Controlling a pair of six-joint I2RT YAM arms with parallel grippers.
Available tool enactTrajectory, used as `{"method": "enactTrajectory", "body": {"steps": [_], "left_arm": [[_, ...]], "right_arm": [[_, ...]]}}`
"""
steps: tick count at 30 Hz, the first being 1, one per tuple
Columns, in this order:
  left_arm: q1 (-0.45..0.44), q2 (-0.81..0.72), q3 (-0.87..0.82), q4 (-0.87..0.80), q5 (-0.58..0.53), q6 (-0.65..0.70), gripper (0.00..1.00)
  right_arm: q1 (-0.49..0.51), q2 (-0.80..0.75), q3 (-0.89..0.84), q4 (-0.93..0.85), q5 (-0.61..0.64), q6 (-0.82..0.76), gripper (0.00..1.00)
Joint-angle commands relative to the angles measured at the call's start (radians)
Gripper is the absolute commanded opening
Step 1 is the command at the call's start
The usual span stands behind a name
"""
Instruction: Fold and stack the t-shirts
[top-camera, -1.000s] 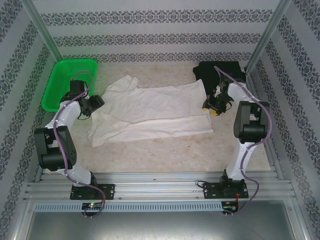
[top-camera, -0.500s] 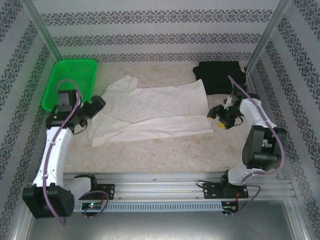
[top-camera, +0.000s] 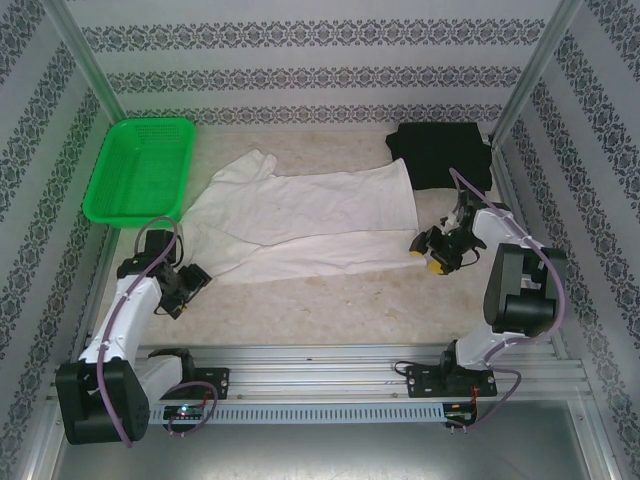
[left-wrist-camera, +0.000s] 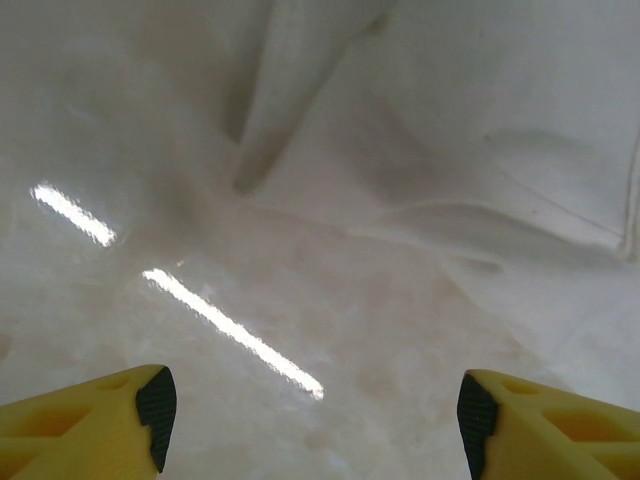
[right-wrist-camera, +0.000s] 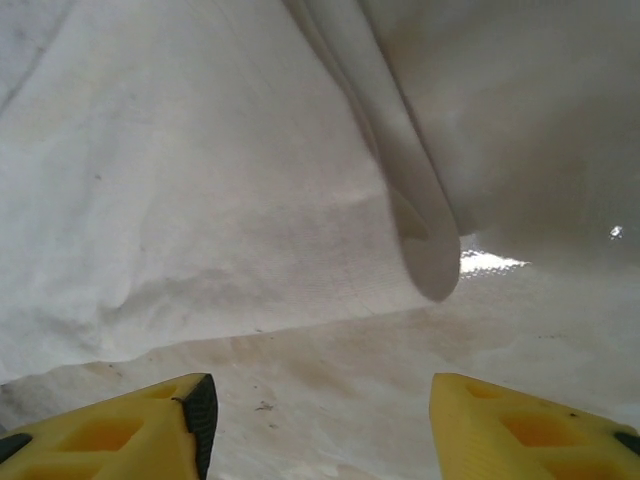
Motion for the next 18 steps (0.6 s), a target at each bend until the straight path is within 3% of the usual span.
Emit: {"method": "enactTrajectory", "body": {"steps": [1,11,14,18], "left_arm": [[-0.003,0.003,-0.017,0.120,-0.061,-0.043,0.75],[0.008,0.091,-0.125,0.414,-0.096,-0.085,0.71],[0.010,0.151,-0.122,0.467,-0.095,-0.078,0.59],[0.015,0.185,-0.090,0.462,-0.157,-0.050,0.31]], "right_arm": [[0.008,0.024,-0.014,0.025,-0.004,-0.009,0.58],[0.009,0.088,-0.003,0.080,0.001,0.010,0.56],[0.010,0.095,0.014,0.084,-0.012,0.019,0.56],[0.018,0.079,0.028,0.081,-0.021,0.018,0.56]]}}
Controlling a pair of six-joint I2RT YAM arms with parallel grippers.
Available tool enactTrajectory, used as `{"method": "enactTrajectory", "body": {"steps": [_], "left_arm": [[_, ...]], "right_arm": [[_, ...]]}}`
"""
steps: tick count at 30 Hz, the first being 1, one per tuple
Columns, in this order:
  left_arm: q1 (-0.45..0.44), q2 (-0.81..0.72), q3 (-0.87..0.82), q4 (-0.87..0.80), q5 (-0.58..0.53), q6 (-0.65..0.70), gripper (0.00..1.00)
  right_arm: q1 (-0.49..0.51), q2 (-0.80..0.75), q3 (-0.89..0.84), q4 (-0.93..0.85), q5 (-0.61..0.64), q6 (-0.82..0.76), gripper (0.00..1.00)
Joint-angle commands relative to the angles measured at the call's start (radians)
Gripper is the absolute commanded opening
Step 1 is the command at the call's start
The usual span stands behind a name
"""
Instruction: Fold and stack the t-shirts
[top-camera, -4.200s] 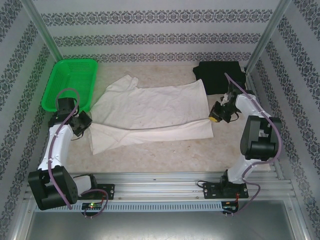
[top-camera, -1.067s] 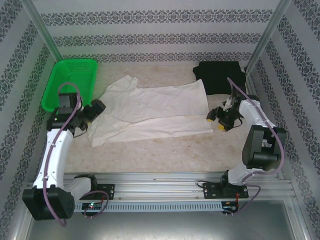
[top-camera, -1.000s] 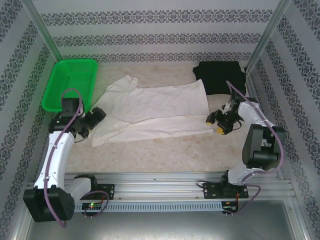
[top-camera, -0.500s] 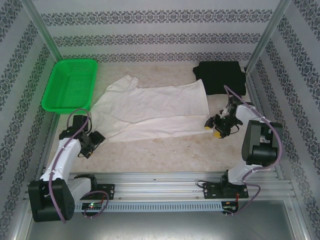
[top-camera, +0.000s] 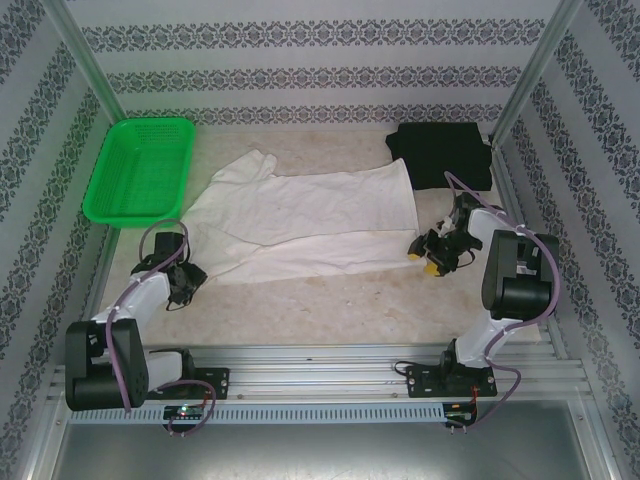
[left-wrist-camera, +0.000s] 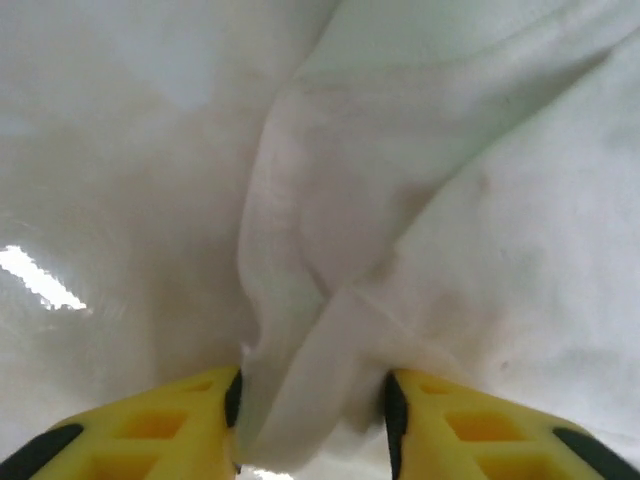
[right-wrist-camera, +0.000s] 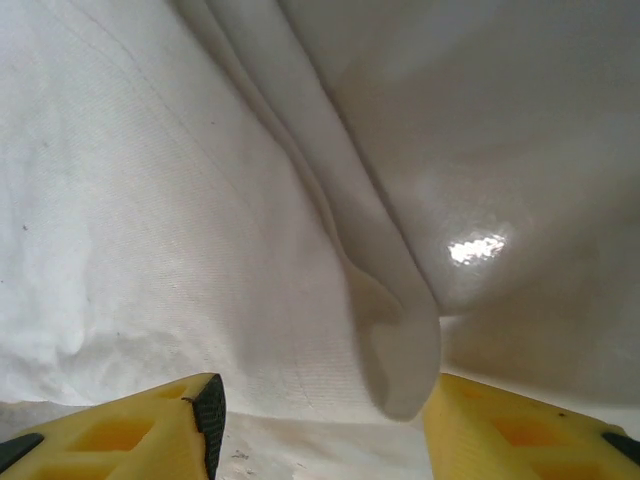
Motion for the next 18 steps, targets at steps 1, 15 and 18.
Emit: {"method": "enactTrajectory", "body": {"steps": [1,15,18], "left_arm": [[0.021,0.015,0.041,0.055,-0.067,0.027,0.24],[0.071,-0.065,0.077,-0.223,-0.170,0.088,0.54],[0.070,-0.114,0.144,-0.299,-0.246,0.070,0.70]], "right_arm": [[0.012,-0.016,0.030,0.005,-0.023,0.011,0.56],[0.012,-0.022,0.082,-0.027,-0.030,-0.002,0.59],[0.016,-0.043,0.110,-0.026,-0.062,-0.004,0.61]]}}
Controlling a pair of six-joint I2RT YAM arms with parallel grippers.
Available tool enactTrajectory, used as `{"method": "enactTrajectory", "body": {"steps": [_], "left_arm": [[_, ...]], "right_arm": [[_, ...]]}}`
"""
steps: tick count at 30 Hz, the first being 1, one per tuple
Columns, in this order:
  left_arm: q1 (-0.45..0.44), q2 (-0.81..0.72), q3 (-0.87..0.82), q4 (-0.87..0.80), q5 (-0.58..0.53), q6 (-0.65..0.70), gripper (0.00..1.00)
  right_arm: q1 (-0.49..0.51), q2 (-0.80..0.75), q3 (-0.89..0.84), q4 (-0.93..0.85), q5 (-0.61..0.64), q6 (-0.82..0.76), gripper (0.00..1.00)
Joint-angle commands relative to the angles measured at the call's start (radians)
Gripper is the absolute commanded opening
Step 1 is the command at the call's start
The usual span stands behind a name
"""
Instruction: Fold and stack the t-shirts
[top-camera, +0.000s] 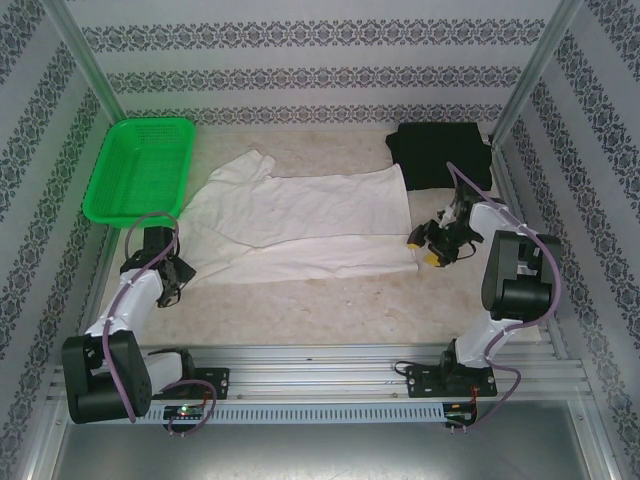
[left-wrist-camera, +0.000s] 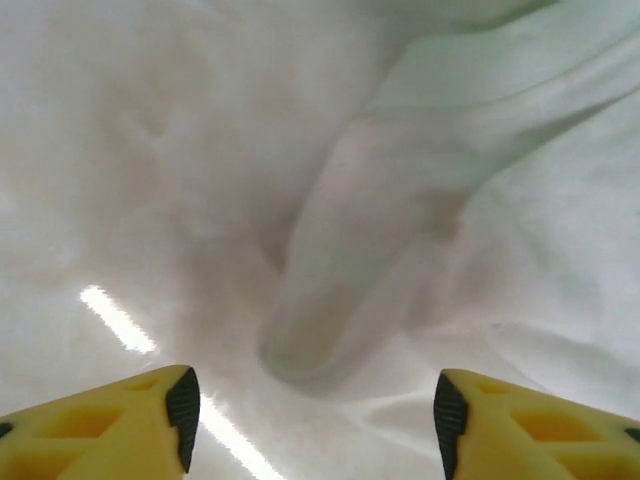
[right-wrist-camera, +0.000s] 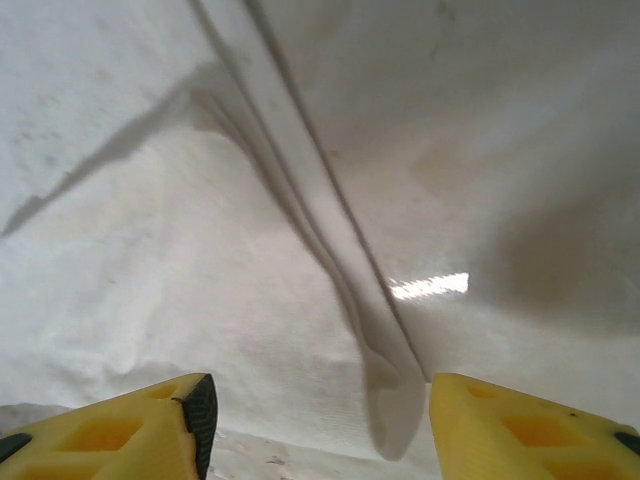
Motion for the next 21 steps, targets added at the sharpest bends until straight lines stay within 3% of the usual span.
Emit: {"method": "enactTrajectory", "body": {"steps": [1,4,6,13,14,21], "left_arm": [[0.011,-0.046,0.097,-0.137,-0.109,-0.005,0.71],[-0.022,-0.013,0.231,-0.180,-0.096,0.014,0.73],[-0.100,0.031,0.302,-0.180,-0.078,0.013,0.74],[-0.314,0.216,0.336,-0.049,0.185,-0.116,0.71],[-0.338,0.247,0.336,-0.035,0.204,-0.130,0.70],[-0.391,0.415,0.364,0.030,0.221,-0.153,0.55]], "right_arm": [[0.018,-0.053,0.045,-0.012,-0.056,-0.010,0.63],[0.035,-0.113,0.058,0.005,-0.081,-0.040,0.69],[0.044,-0.159,0.059,0.023,-0.095,-0.060,0.76],[0.056,-0.263,0.054,0.073,-0.171,-0.097,0.87],[0.058,-0.272,0.051,0.078,-0.181,-0.099,0.98],[0.065,-0.321,0.011,0.124,-0.221,-0.093,0.98]]}}
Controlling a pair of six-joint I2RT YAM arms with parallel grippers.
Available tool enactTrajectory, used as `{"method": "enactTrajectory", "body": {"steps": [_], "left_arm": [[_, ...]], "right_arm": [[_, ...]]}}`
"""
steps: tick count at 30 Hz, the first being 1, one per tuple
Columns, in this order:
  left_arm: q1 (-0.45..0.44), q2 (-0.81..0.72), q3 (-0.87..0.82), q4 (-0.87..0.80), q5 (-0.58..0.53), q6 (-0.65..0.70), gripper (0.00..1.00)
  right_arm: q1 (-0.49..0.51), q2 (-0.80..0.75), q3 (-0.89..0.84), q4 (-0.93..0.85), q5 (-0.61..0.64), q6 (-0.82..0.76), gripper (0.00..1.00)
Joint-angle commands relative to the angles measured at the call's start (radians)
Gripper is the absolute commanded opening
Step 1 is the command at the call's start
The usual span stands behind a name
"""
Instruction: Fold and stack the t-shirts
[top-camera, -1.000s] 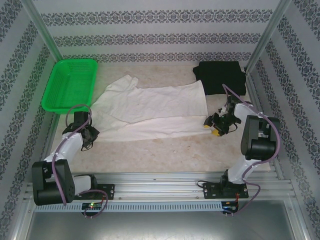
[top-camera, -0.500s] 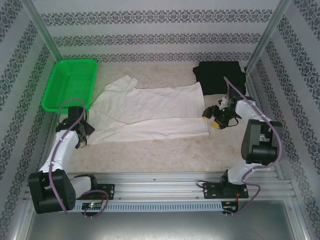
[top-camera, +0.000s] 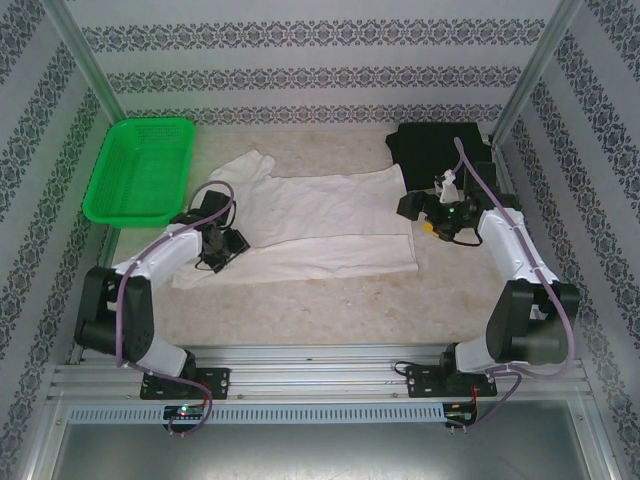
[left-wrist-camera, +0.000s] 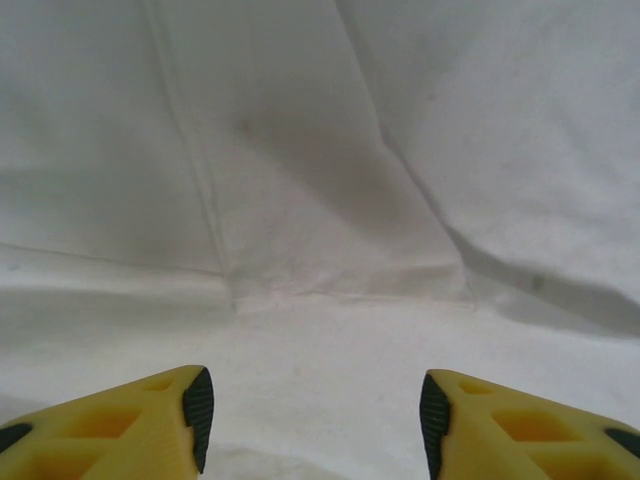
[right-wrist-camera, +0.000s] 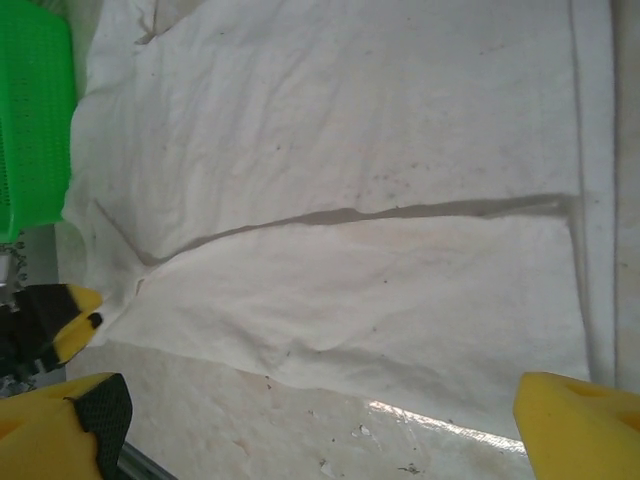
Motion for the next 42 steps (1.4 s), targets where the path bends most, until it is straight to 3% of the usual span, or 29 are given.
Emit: {"method": "enactTrajectory", "body": {"steps": [1,5,16,23,34,42], "left_arm": [[-0.008,0.054,0.037,0.017,-0.003,-0.019,0.54],[-0.007,0.109,0.069,-0.011,-0.050,0.010,0.53],[-0.006,0.137,0.085,-0.083,-0.105,0.071,0.37],[-0.006,0.083,0.057,-0.127,-0.115,0.075,0.37],[-0.001,0.102,-0.027,0.057,-0.058,-0.067,0.38],[0.005,0.081,-0.059,0.126,-0.057,-0.132,0.36]], "right_arm": [[0.013,-0.044,-0.023,0.040,-0.055,-0.012,0.98],[0.031,-0.078,-0.033,0.051,-0.070,-0.015,0.98],[0.069,-0.129,-0.024,0.052,-0.078,0.028,0.98],[0.151,-0.157,0.044,0.014,-0.070,0.002,0.98],[0.279,-0.126,0.114,-0.039,-0.045,-0.037,0.98],[0.432,-0.133,0.124,-0.077,-0.016,-0.116,0.98]]}}
